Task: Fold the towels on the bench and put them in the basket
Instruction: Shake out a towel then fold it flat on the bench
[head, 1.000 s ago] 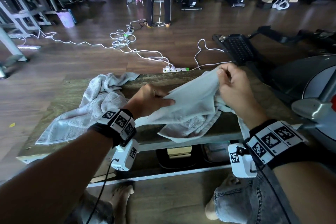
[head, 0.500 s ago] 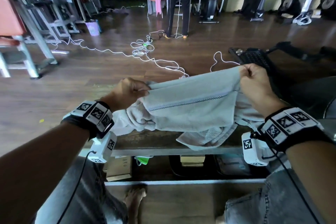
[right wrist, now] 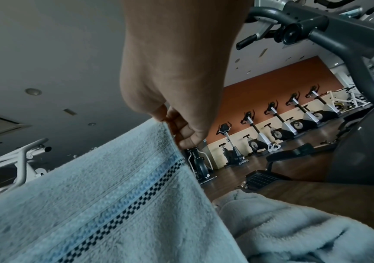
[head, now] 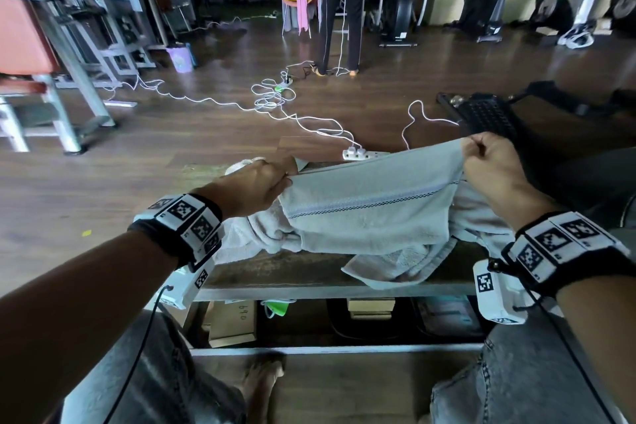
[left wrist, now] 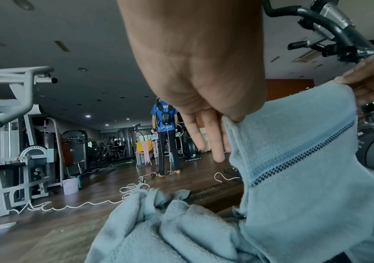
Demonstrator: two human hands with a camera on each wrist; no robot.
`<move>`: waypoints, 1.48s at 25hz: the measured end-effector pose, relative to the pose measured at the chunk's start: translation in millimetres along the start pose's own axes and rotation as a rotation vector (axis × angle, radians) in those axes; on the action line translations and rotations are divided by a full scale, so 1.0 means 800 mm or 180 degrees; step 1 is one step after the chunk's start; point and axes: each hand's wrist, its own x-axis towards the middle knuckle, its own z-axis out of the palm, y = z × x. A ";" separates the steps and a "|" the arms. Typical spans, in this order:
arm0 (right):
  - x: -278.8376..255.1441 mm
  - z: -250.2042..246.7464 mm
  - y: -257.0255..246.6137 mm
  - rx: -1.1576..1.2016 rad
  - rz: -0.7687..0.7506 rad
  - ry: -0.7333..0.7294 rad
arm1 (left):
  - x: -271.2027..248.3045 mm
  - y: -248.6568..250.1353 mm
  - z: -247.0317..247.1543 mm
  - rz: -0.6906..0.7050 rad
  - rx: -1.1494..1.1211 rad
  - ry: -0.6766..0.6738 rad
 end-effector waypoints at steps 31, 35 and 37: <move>-0.053 -0.008 0.124 -0.0425 0.1200 -0.1161 | -0.022 0.027 0.107 -0.1174 -0.2018 -0.0931; -0.027 0.018 0.138 -0.0872 0.0971 -0.1184 | 0.006 0.014 0.127 -0.1350 -0.1710 -0.0702; -0.004 0.033 0.135 -0.0958 0.0781 -0.1081 | 0.033 0.007 0.126 -0.1513 -0.1361 -0.0402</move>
